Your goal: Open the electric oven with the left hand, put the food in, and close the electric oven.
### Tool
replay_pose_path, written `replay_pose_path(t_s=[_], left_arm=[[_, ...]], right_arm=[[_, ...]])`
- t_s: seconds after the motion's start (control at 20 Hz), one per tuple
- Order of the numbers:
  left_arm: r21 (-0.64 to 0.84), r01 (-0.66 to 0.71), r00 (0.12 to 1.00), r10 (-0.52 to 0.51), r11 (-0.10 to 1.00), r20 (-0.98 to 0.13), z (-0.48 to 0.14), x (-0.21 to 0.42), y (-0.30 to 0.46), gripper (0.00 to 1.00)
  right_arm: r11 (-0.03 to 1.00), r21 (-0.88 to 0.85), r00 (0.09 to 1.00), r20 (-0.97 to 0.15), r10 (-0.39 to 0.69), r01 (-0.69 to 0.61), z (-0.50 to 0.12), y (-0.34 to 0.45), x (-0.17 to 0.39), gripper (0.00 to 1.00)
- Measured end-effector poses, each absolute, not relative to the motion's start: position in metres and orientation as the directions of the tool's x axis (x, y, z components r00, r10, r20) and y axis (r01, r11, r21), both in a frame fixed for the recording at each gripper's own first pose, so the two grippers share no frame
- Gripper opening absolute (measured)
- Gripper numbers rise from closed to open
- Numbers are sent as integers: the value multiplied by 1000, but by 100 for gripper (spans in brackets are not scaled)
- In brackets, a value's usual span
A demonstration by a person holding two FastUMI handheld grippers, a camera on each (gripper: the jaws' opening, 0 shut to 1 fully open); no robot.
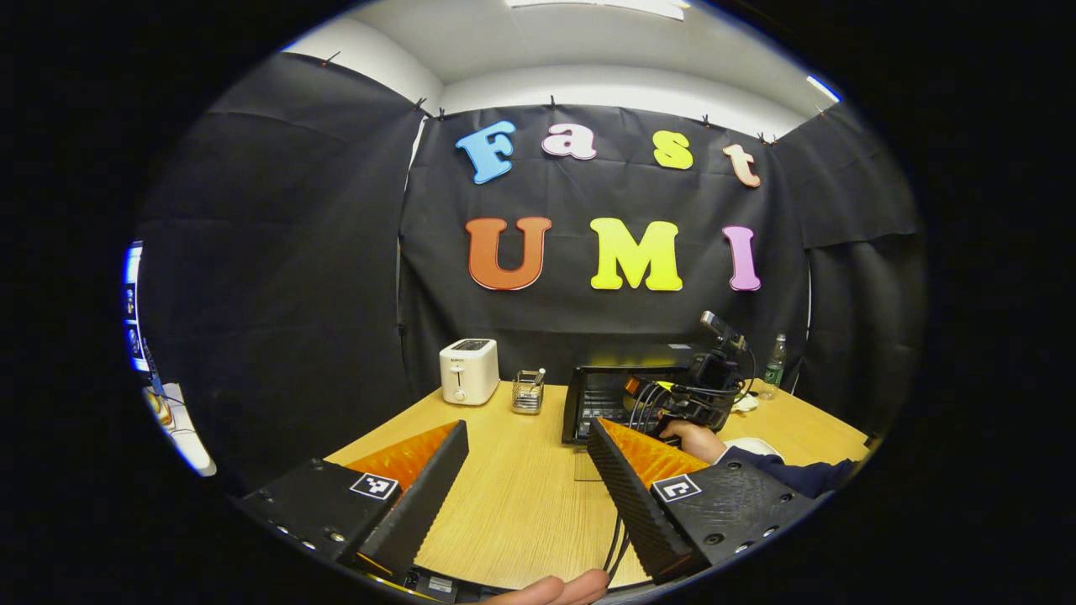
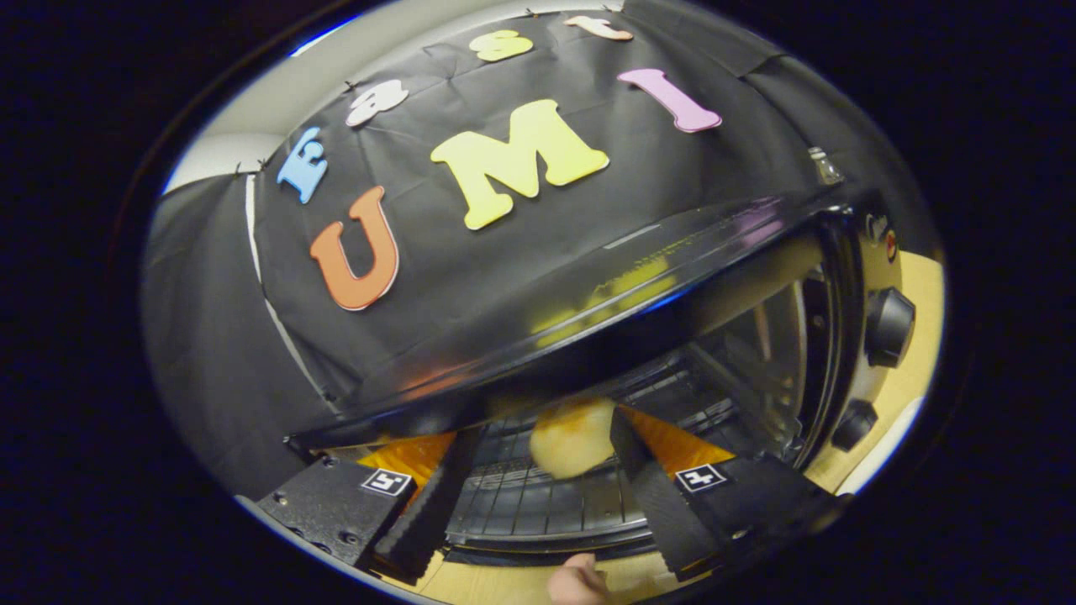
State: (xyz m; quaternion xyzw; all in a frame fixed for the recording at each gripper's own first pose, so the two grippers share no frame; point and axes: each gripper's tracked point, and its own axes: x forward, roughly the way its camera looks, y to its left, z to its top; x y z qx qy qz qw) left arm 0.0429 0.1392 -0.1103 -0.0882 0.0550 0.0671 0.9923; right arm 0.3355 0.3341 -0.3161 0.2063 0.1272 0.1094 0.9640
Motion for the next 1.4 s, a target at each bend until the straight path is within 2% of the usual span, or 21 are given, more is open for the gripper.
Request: replay_pose_path(t_s=[0.2, 0.35, 0.6, 0.8, 1.05, 1.4], left_arm=[[-186, -134, 987, 114, 973, -112, -101, 36, 126, 94], [-185, -112, 990, 93, 976, -108, -95, 32, 110, 94], [-175, -60, 993, 42, 983, -108, -90, 34, 76, 94], [-185, -47, 996, 31, 982, -88, -75, 39, 57, 94], [-232, 12, 997, -30, 973, -75, -67, 53, 33, 94], [-199, 62, 983, -95, 978, -160, -105, 93, 2, 94]], right_arm=[[891, 413, 937, -198, 289, -188, -308, 324, 293, 94], [884, 394, 933, -142, 329, -252, -288, 309, 246, 94], [906, 298, 948, -13, 318, -299, -226, 261, 182, 94], [917, 238, 946, 28, 322, -319, -177, 221, 141, 94], [957, 139, 965, 98, 242, -254, -116, 159, 102, 93], [981, 101, 985, 79, 156, -164, -74, 78, 50, 94]])
